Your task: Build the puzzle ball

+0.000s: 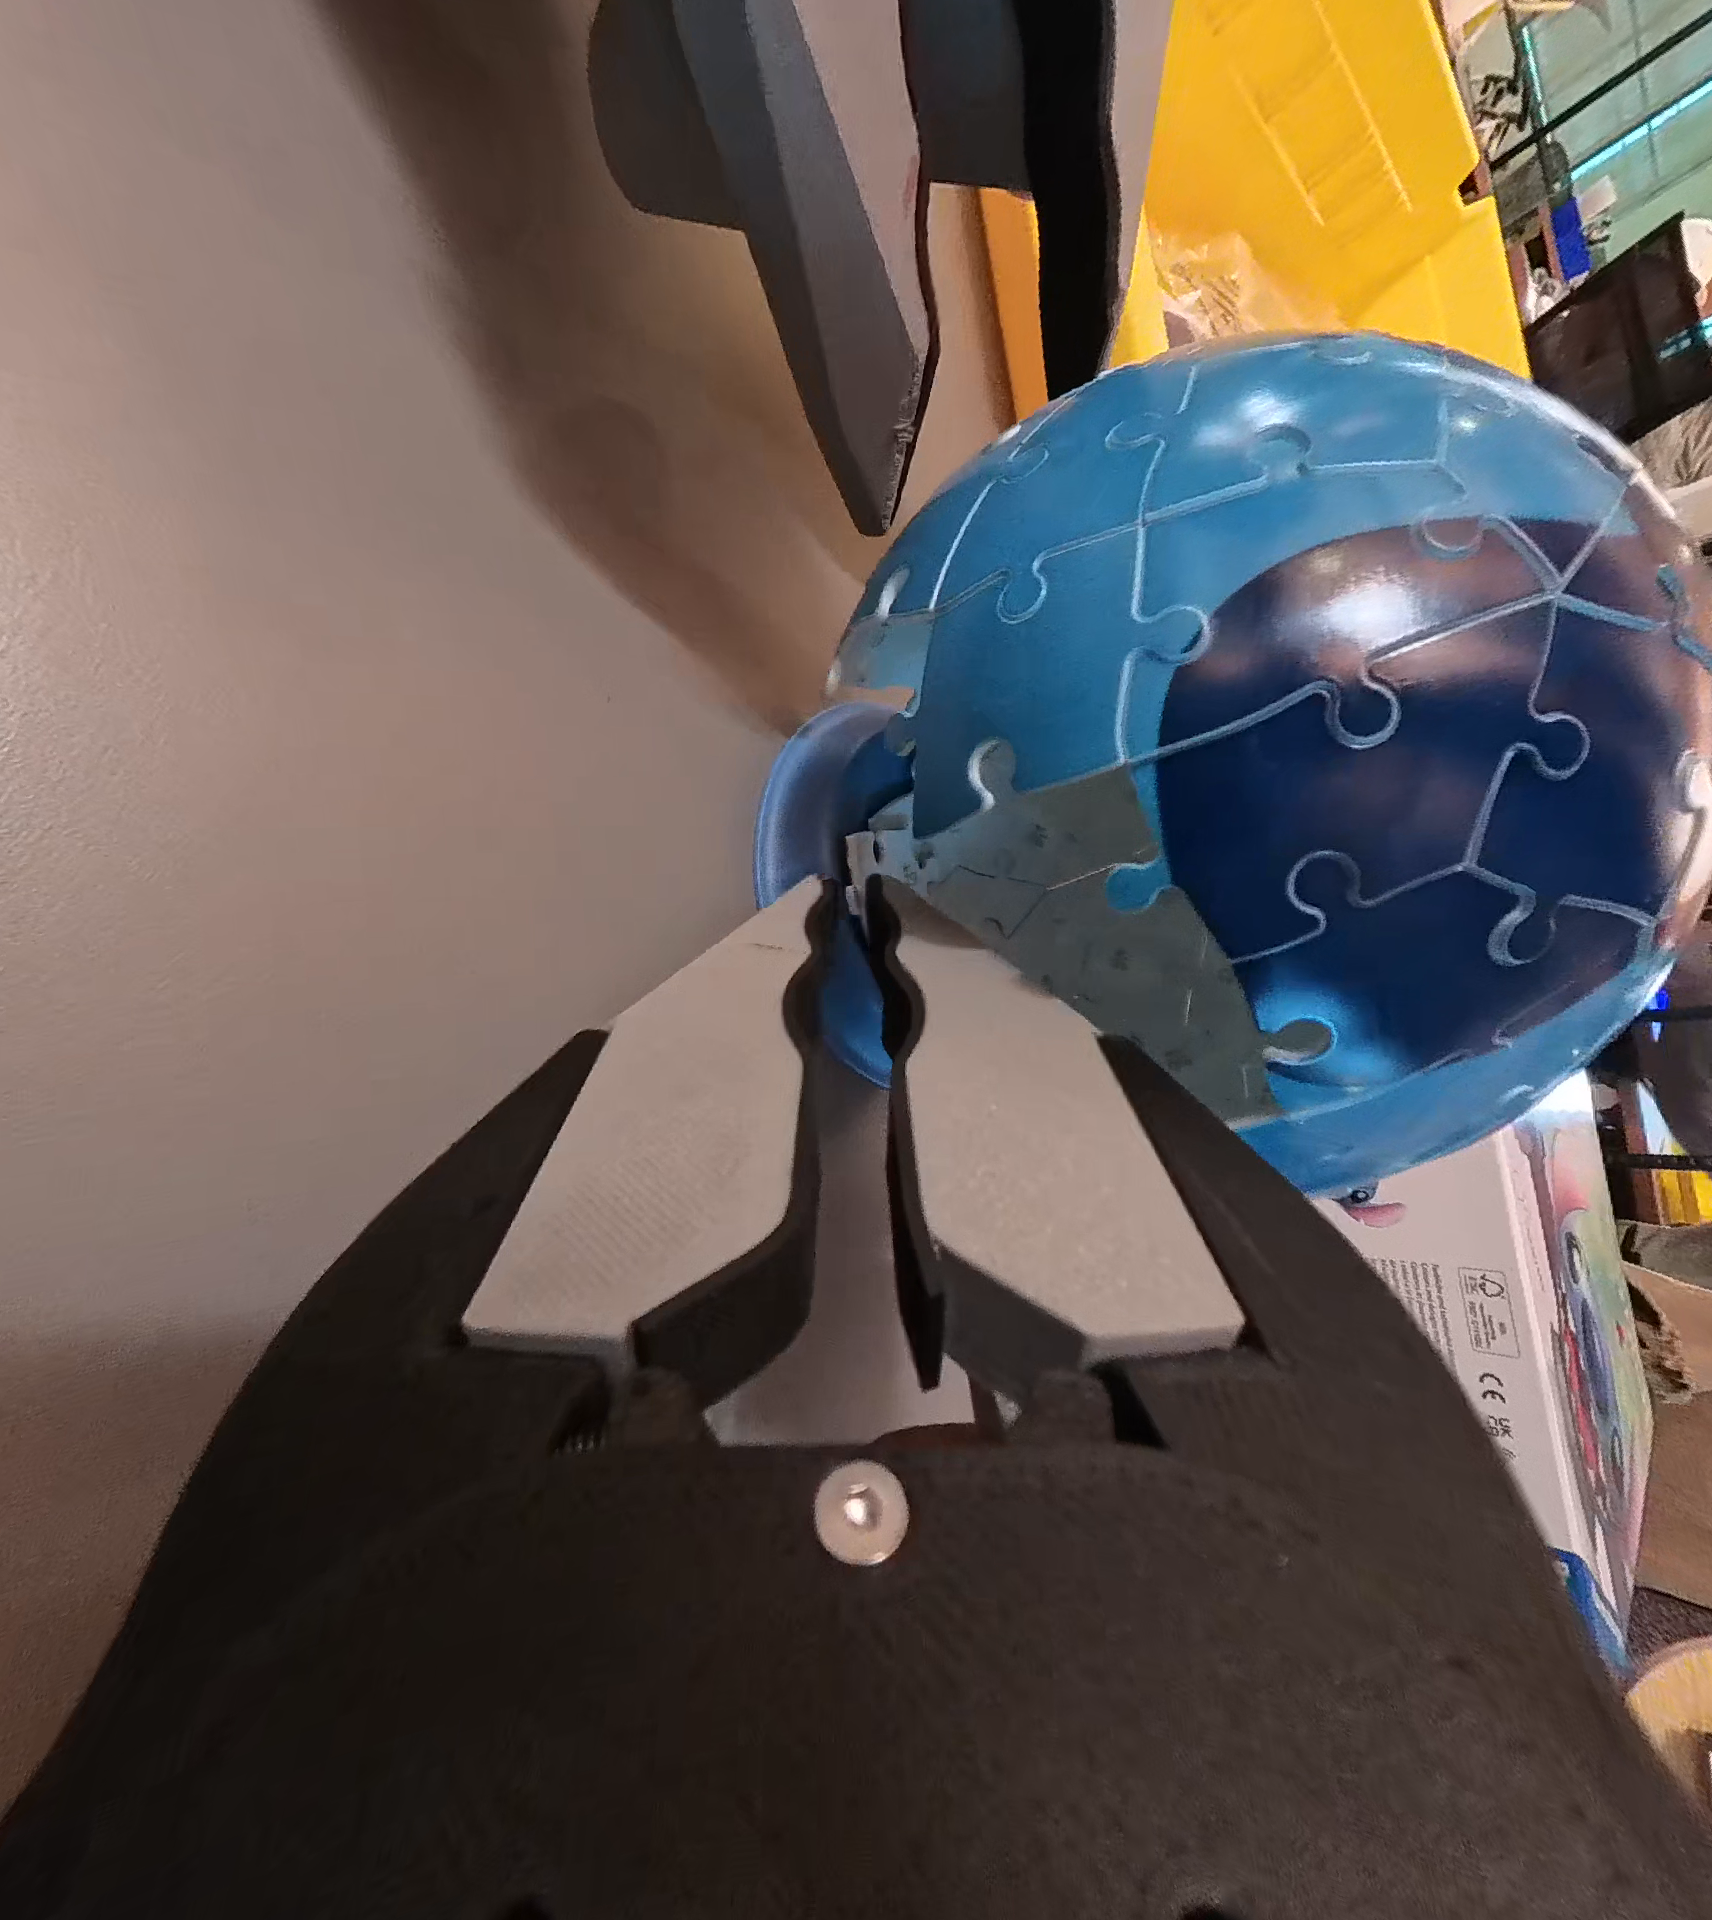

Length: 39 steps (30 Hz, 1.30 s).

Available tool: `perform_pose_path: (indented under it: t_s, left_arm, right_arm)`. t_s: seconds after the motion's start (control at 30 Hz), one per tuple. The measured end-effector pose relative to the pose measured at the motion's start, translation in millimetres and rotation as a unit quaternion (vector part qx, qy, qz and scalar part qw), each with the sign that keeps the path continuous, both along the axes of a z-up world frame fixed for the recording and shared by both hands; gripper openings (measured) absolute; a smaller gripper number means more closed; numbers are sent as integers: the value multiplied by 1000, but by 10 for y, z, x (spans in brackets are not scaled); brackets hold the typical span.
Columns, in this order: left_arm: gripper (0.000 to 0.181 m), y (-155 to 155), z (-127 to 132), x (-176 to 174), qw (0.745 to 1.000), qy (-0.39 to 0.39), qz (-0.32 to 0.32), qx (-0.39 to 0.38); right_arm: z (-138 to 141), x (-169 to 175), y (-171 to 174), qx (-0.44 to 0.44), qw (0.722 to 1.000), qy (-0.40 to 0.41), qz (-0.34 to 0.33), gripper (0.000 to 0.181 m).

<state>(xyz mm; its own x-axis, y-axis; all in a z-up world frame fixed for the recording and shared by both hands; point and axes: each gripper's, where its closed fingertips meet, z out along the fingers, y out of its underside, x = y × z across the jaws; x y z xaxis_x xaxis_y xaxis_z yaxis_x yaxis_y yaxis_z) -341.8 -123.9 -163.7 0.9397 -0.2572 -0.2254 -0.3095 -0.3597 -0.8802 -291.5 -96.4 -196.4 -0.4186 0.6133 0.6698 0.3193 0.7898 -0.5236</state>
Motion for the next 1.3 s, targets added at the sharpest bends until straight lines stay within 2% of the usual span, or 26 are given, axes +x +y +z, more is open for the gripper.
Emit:
perform_pose_path:
  t_s: [0.27, 0.47, 0.63, 0.7, 0.8, 0.87, 0.93, 1.03, 1.1, 1.23, 1.3]
  left_arm:
    - [48, -2, 13, -14, 1000, -11, 2, 2]
    - [48, -11, 37, -19, 1000, -19, 0, 9]
    - [49, -4, -14, 15, 1000, -17, -10, -8]
    - [50, -3, -34, 31, 1000, -7, -13, -12]
    - [54, -15, -21, 53, 1000, 0, -18, -5]
    - [57, -38, -6, 94, 999, -7, -38, -3]
    - [61, -55, -15, 113, 998, 0, -62, -5]
    - [67, -7, -32, 49, 997, 5, -71, -10]
    - [67, 17, 26, 70, 996, -20, -91, 2]
    - [68, 46, 195, 71, 987, -106, -113, 30]
    - [73, 61, 204, 54, 983, -136, -120, 21]
  right_arm:
    - [66, 73, -20, 9, 1000, 12, 2, 0]
    - [176, 632, 12, 6, 1000, 17, 0, 0]
    - [67, 949, 103, -49, 998, -37, 5, 2]
    - [36, 932, 55, -94, 994, -54, 16, 25]
    - [171, 932, 1, -159, 984, -49, 56, 34]
    - [404, 894, 158, -188, 980, -9, 70, 34]
    - [621, 799, 435, -213, 974, 24, 73, 42]
    - [774, 632, 705, -283, 953, 22, 108, 56]
    - [812, 470, 807, -336, 933, 10, 126, 68]
    - [936, 221, 782, -444, 878, -9, 179, 70]
    - [851, 158, 724, -443, 874, -40, 195, 74]
